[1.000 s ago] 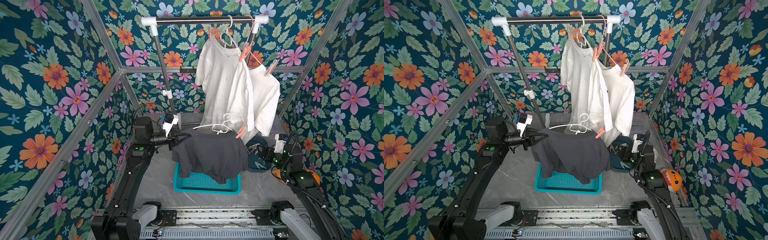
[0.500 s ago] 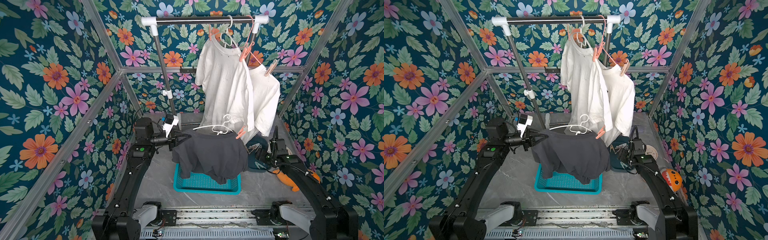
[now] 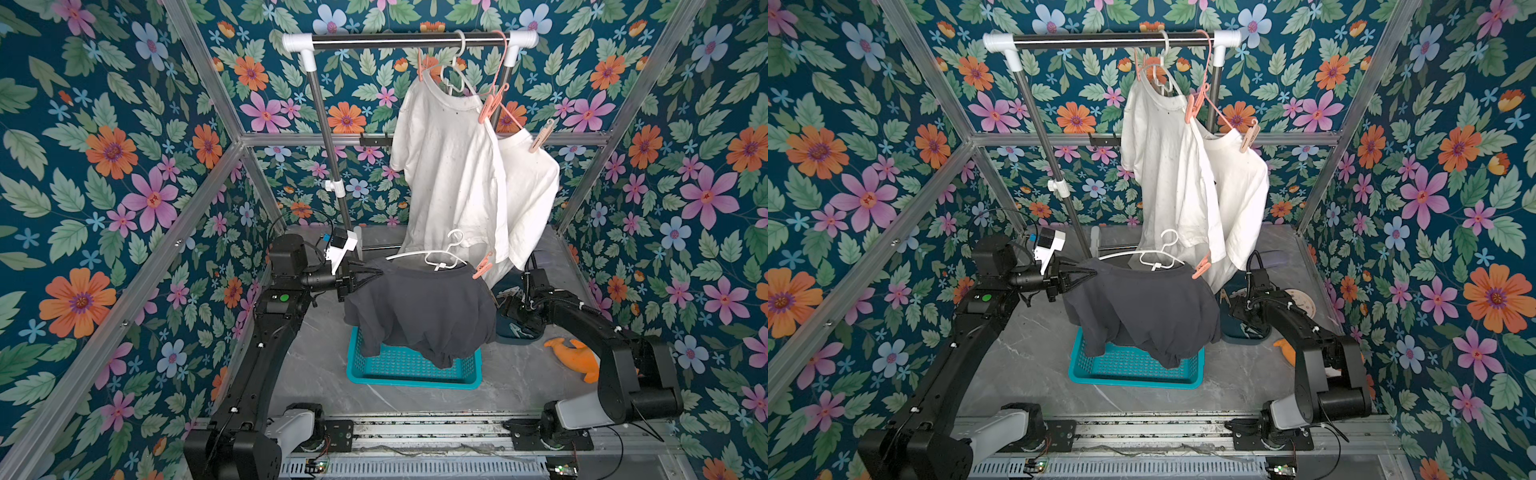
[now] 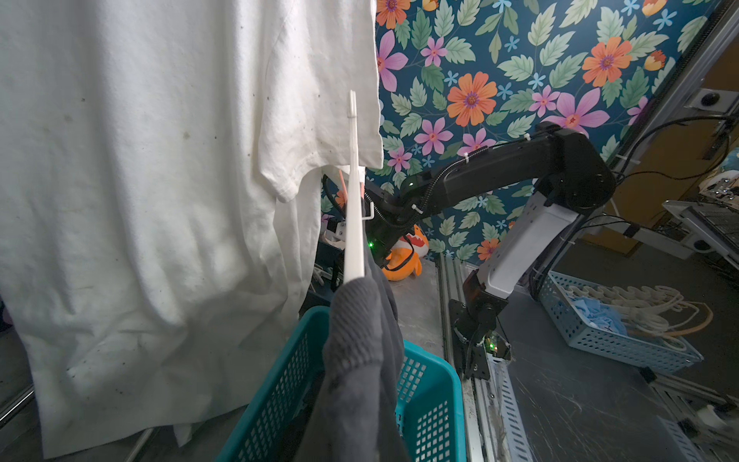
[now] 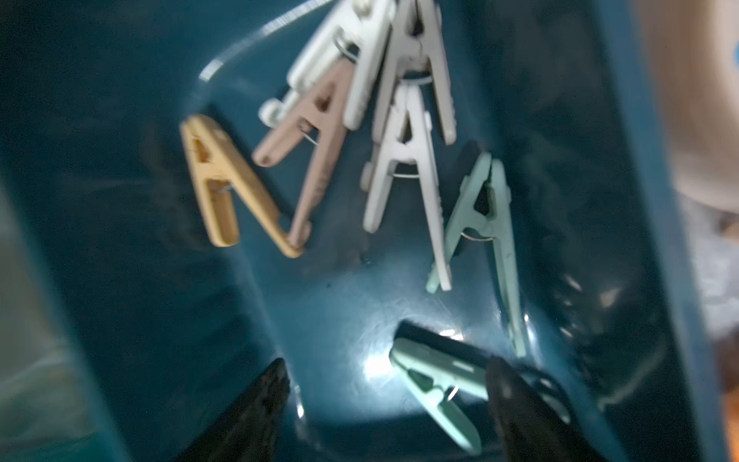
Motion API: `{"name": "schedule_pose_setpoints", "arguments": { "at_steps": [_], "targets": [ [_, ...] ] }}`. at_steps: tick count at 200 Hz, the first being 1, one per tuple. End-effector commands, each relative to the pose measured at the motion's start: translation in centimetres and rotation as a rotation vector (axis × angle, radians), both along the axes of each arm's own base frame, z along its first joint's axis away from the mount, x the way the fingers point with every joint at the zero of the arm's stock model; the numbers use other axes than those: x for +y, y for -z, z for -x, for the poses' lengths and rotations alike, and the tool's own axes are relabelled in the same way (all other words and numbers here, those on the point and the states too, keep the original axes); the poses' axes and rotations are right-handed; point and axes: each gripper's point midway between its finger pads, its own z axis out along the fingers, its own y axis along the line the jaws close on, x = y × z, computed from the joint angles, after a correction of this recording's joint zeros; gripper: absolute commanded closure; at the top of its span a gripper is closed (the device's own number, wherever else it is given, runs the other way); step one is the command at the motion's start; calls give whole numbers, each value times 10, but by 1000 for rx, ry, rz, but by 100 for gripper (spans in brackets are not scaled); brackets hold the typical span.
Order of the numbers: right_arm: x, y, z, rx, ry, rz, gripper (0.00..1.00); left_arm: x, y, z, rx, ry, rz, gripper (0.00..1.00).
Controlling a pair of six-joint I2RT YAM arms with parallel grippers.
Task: Use clothespins to secure the t-shirt on both sides of the hanger
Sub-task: Adjust the clothespin in the storage box.
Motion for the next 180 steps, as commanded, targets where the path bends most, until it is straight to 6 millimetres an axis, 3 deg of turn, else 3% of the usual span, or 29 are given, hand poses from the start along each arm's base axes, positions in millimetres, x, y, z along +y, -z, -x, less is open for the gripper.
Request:
{"name": "schedule_pose_setpoints", "arguments": {
  "at_steps": [1, 61, 100, 118, 147, 180],
  "targets": [
    [-7, 3, -11, -32, 44, 28, 22, 0, -9, 2, -63, 16, 8, 100],
    [4, 11, -43, -46, 32, -35, 25, 0, -8, 1, -57, 13, 8, 100],
    [33, -1, -56, -88, -31, -146, 27, 0, -7, 0, -52, 10, 8, 100],
    [37, -7, -56, -106, -44, -153, 27, 1, -7, -1, -54, 8, 7, 100],
    [29, -14, -48, -79, -54, -101, 29, 1, -6, -2, -47, 7, 7, 100],
    [7, -18, -45, -119, -12, -52, 31, 1, -7, -2, -50, 7, 7, 100]
  ]
}}
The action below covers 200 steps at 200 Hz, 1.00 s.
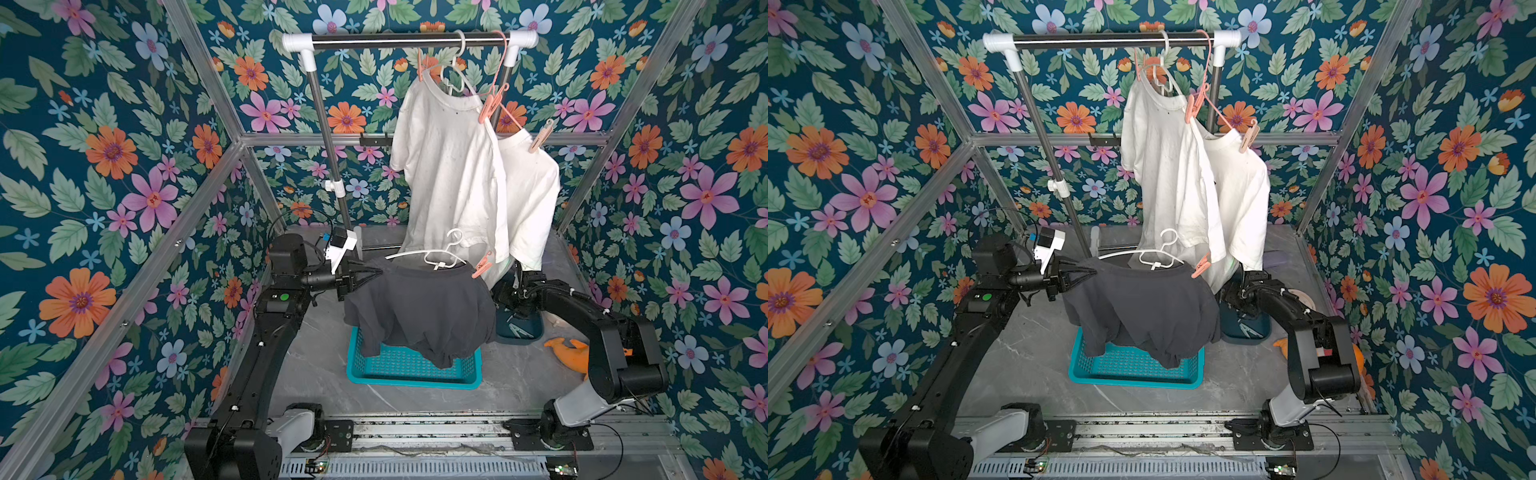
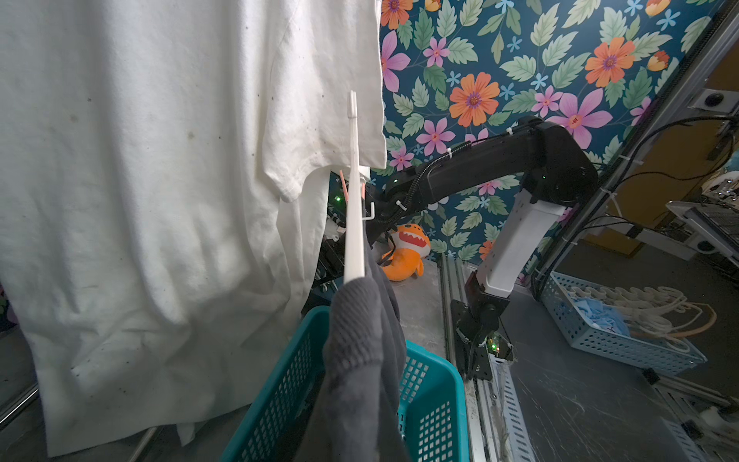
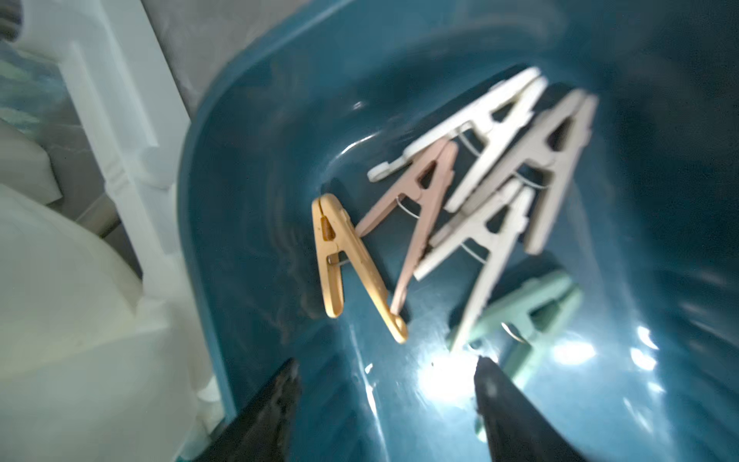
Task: Use clothespins to secure the t-shirt on both sides of the hanger
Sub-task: Adjust the clothespin in the storage box.
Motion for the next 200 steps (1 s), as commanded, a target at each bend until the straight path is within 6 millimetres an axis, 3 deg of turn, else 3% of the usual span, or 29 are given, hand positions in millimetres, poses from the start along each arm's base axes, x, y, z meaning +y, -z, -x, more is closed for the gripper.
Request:
{"name": "schedule_pose_setpoints", "arguments": {
  "at_steps": [1, 41, 94, 98, 134, 169, 198, 200],
  "targets": [
    [-18, 3, 5, 0, 34, 41, 31, 0, -8, 1, -51, 13, 7, 100],
    [-22, 8, -15, -16, 21, 29, 31, -1, -7, 1, -49, 13, 8, 100],
    [-24, 1, -32, -52, 37, 33, 32, 0, -8, 1, -48, 11, 9, 100],
    [-24, 13, -31, -19, 36, 35, 32, 0, -8, 1, -48, 11, 9, 100],
    [-25, 26, -26, 6, 48, 33, 33, -1, -8, 1, -50, 12, 9, 100],
    [-26, 29, -20, 15, 71, 16, 34, 0, -9, 2, -52, 12, 10, 100],
    [-23, 33, -2, 81, 97, -12, 33, 0, -10, 3, -56, 14, 11, 100],
    [-23, 25, -1, 61, 98, -14, 33, 0, -10, 3, -56, 14, 11, 100]
  ]
}}
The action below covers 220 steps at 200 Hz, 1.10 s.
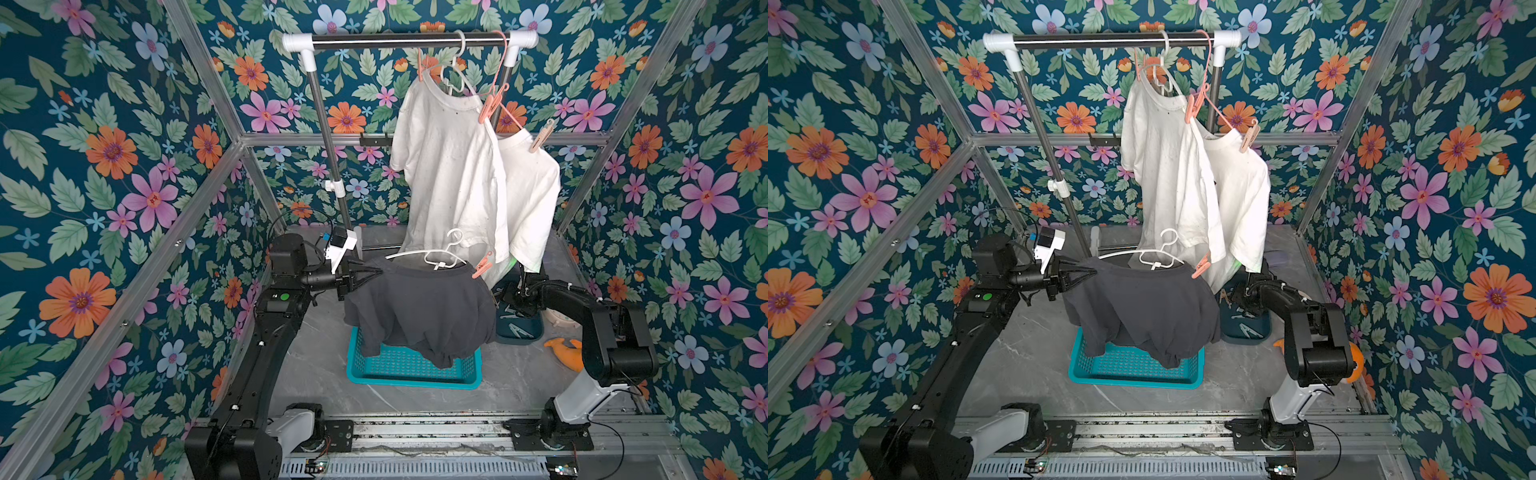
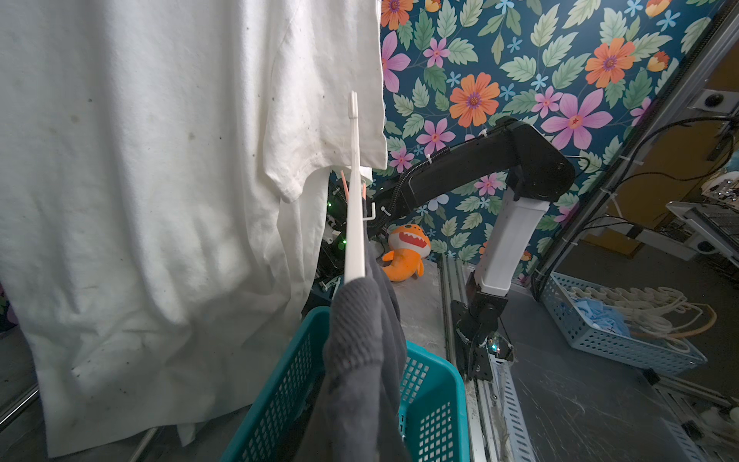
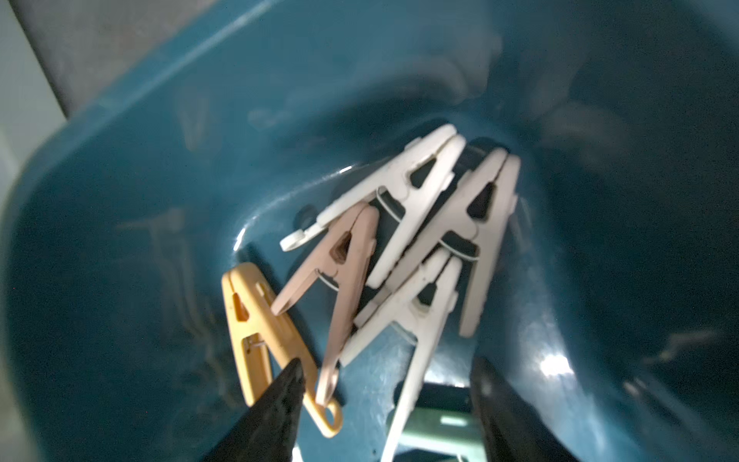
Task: Use clothespins to secure the t-shirt on both sides of the hanger
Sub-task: Adjust the clothespin in the storage box.
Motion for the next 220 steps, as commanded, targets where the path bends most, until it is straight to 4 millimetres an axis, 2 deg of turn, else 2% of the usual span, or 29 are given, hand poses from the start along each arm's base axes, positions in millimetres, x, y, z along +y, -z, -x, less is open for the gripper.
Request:
{"name": "schedule_pose_setpoints", "arguments": {
  "at_steps": [1, 33, 70, 84, 116, 135, 187, 220],
  "targets": [
    [2, -6, 15, 24, 38, -28, 33, 0, -10, 3, -55, 14, 9, 100],
    [11, -10, 31, 21, -3, -72, 33, 0, -10, 4, -57, 16, 12, 100],
    [13, -1, 43, 86, -35, -72, 33, 0, -11, 5, -60, 18, 14, 100],
    [10, -6, 42, 64, -32, -56, 33, 0, -12, 6, -65, 16, 14, 100],
    [7, -33, 33, -1, -27, -37, 32, 0, -12, 7, -65, 17, 15, 100],
    [0, -39, 25, -21, -20, 3, 32, 0, -13, 8, -70, 16, 15, 100],
    [-1, -18, 14, 6, -26, -4, 32, 0, -13, 8, -69, 14, 15, 100],
    [5, 0, 24, 50, -37, -43, 32, 0, -13, 8, -71, 14, 16, 100]
  ]
}}
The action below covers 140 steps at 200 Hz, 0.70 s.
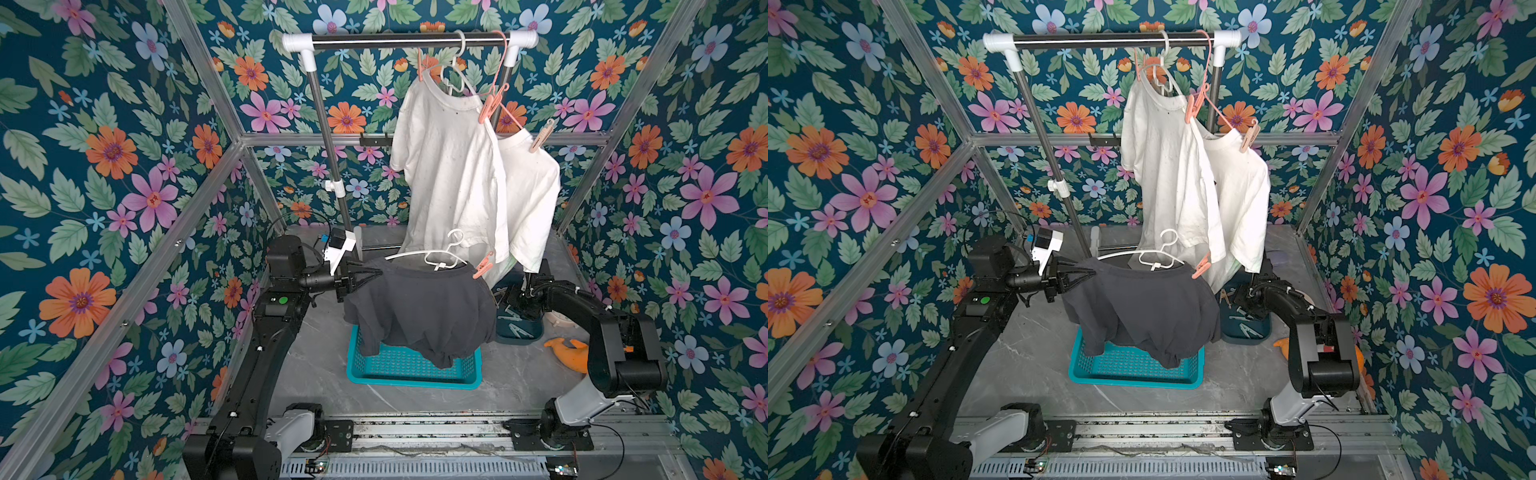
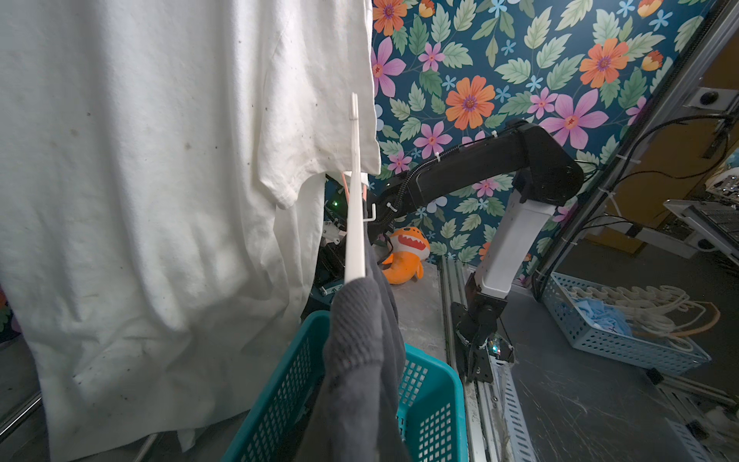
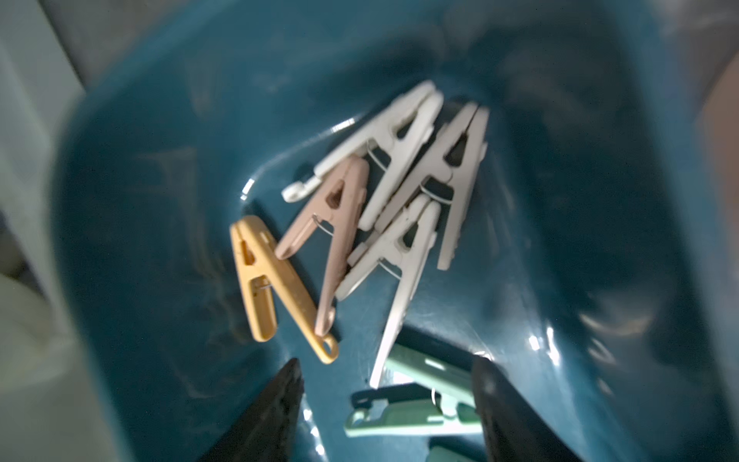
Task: Use clothespins to secure the t-shirt on both sides of the hanger
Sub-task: Adjust the clothespin in the storage box.
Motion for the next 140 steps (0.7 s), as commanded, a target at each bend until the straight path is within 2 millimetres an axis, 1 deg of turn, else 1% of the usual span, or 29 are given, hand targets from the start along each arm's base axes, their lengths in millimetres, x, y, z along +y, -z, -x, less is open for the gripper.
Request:
{"name": "schedule_pose_setpoints", "arguments": {
  "at_steps": [1, 44, 66, 83, 101, 140],
  "targets": [
    [6, 6, 4, 12, -12, -29, 32, 0, -7, 2, -51, 14, 8, 100],
    [14, 6, 29, 40, -35, -73, 32, 0, -7, 2, -49, 16, 8, 100],
    [18, 6, 37, 58, -62, -87, 32, -1, -7, 2, -48, 17, 9, 100],
    [17, 6, 37, 77, -79, -74, 32, -1, -8, 2, -50, 16, 10, 100],
    [16, 6, 32, 104, -100, -53, 32, 0, -8, 3, -52, 15, 10, 100],
    [11, 2, 25, 136, -140, 67, 36, 0, -9, 3, -55, 15, 10, 100]
  ]
}}
